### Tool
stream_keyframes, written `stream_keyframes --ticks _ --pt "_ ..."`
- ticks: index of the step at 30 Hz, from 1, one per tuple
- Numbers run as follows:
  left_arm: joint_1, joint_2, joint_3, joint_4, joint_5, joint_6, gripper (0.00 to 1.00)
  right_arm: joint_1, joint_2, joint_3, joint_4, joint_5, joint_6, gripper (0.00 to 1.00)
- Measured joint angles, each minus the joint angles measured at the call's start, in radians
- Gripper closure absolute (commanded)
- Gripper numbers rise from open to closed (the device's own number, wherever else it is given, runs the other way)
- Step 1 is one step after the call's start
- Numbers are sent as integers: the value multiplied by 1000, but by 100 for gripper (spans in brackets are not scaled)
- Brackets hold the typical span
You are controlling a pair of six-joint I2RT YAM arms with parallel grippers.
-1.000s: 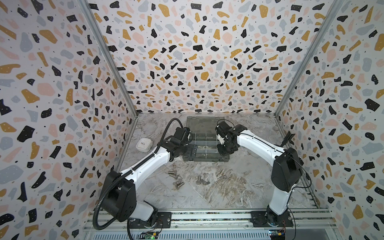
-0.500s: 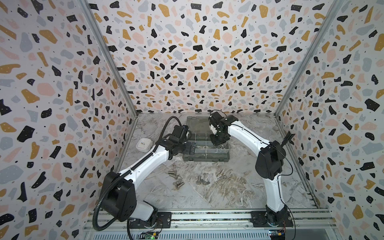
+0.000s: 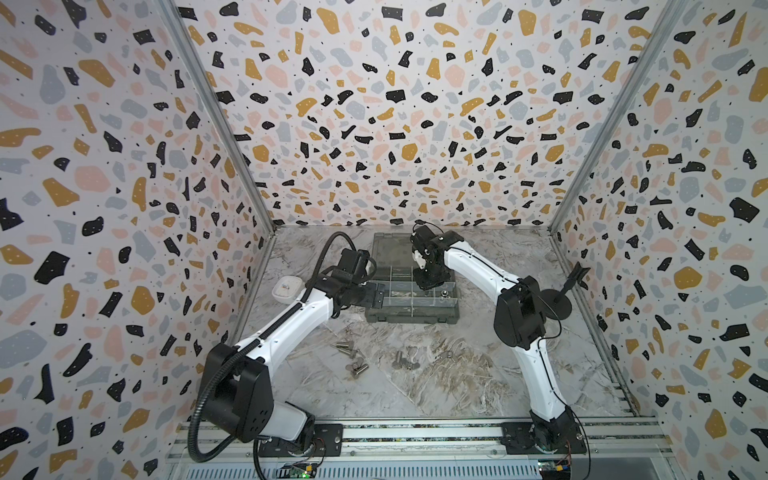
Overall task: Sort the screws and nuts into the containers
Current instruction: 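Lower the wing nut into a compartment and open the right gripper, then move the right gripper back down onto another wing nut near the box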
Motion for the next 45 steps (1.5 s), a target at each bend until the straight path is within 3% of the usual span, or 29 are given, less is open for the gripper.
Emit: stream_keyframes --ticks 6,12,19,24,29,32,38,45 --pt "10 0 0 -7 5 1 0 -8 33 2 6 -11 -2 77" --pt "16 0 0 -8 9 1 1 -20 37 8 20 -34 -9 49" --pt "19 0 0 -6 19 0 1 -24 -10 -12 24 -36 -11 49" --pt "19 0 0 5 53 -8 1 -18 -235 -226 50 -28 -10 51" --pt "19 -2 -14 39 95 -33 0 35 -555 -564 127 -34 -10 51" --pt "19 -11 -47 55 116 -52 0 71 -669 -744 176 -60 -4 51" --pt "-12 -68 -97 57 141 -76 0 91 -723 -999 275 -97 8 51" --pt "-226 -175 -143 86 146 -78 0 107 -740 -1109 365 -125 2 52"
